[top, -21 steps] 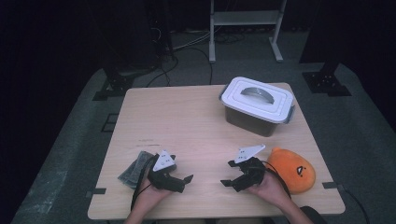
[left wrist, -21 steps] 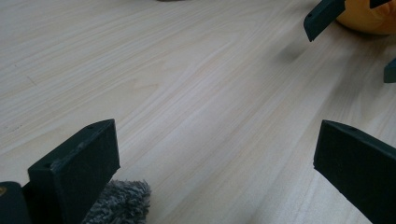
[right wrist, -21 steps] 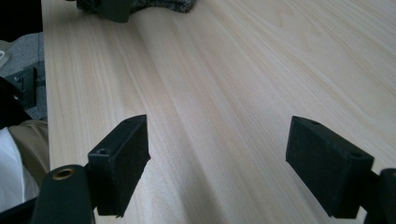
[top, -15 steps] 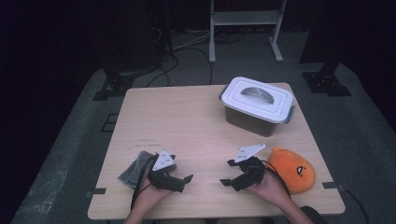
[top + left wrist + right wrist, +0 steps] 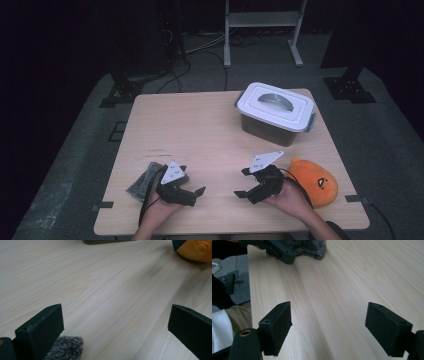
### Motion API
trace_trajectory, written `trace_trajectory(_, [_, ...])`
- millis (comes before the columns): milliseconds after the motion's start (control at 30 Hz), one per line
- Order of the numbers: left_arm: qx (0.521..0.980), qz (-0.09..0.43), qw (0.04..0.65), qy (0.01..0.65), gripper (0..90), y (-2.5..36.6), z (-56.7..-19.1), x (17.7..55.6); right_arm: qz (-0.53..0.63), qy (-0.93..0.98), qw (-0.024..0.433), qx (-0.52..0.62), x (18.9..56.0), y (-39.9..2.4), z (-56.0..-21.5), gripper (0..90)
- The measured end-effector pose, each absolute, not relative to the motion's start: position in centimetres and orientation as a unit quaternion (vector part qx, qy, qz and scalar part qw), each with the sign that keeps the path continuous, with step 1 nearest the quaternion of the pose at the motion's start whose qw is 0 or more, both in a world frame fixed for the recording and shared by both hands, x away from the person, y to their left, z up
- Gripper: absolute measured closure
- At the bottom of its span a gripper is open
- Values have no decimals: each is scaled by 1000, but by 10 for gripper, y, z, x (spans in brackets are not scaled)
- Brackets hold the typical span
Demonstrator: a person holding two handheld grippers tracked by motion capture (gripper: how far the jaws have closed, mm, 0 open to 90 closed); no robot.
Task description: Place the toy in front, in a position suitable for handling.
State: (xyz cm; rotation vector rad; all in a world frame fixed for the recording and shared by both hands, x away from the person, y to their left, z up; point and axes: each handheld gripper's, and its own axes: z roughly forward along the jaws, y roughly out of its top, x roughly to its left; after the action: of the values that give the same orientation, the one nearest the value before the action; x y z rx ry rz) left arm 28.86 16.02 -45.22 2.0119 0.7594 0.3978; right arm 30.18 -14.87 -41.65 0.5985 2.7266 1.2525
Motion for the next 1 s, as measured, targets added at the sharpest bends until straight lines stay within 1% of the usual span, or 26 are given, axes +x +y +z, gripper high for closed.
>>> trace_trajectory(467, [812, 167, 462, 315, 0, 166, -451, 292, 405, 896, 46, 175, 309, -163, -381, 198])
trace_trajectory(800, [807, 174, 464, 320, 0, 172, -449, 292, 411, 891, 51, 187, 312, -191, -361, 198])
trace_trajectory(1000, [806, 176, 464, 323, 0, 175, -448, 292, 404, 892, 63, 194, 312, -210, -355, 197])
